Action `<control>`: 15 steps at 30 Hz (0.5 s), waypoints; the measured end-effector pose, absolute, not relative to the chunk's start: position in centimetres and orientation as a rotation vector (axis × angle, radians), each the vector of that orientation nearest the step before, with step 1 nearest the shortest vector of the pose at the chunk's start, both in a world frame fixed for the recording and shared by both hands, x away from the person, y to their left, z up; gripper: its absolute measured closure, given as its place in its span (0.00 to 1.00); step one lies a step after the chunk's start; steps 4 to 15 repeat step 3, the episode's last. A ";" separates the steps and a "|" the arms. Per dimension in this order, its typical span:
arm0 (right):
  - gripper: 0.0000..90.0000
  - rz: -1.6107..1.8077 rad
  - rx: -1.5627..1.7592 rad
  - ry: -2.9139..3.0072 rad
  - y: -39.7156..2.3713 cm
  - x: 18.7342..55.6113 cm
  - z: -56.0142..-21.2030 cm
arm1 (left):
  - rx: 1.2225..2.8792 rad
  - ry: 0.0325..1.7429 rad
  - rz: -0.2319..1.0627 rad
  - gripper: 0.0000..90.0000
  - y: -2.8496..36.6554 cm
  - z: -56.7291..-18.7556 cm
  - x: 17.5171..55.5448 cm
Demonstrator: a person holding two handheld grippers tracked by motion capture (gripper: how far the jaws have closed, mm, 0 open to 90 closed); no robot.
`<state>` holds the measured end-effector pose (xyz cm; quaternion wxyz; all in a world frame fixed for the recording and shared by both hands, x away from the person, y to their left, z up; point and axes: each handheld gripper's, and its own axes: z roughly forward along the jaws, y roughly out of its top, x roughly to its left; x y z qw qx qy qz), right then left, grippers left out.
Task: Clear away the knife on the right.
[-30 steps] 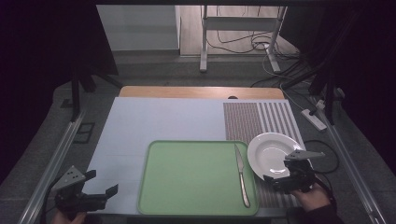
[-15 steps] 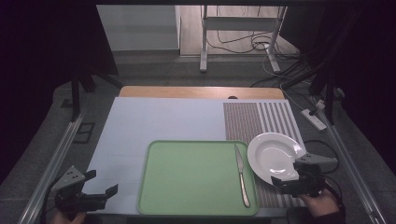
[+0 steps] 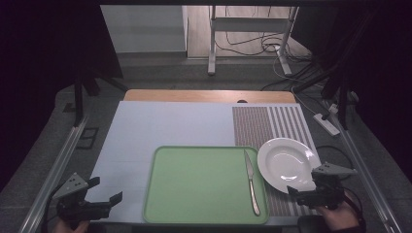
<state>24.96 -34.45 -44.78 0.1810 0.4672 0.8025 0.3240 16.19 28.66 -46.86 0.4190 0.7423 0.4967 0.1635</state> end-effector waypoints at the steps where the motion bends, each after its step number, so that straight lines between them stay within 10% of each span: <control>1: 0.00 0.912 1.320 2.269 -34.4 25.0 -44.8 | 1.861 1.245 0.410 0.01 28.7 -46.8 16.2; 15: 0.00 0.906 1.318 2.273 -34.4 25.0 -44.8 | 1.862 1.245 0.409 0.01 28.6 -46.8 16.3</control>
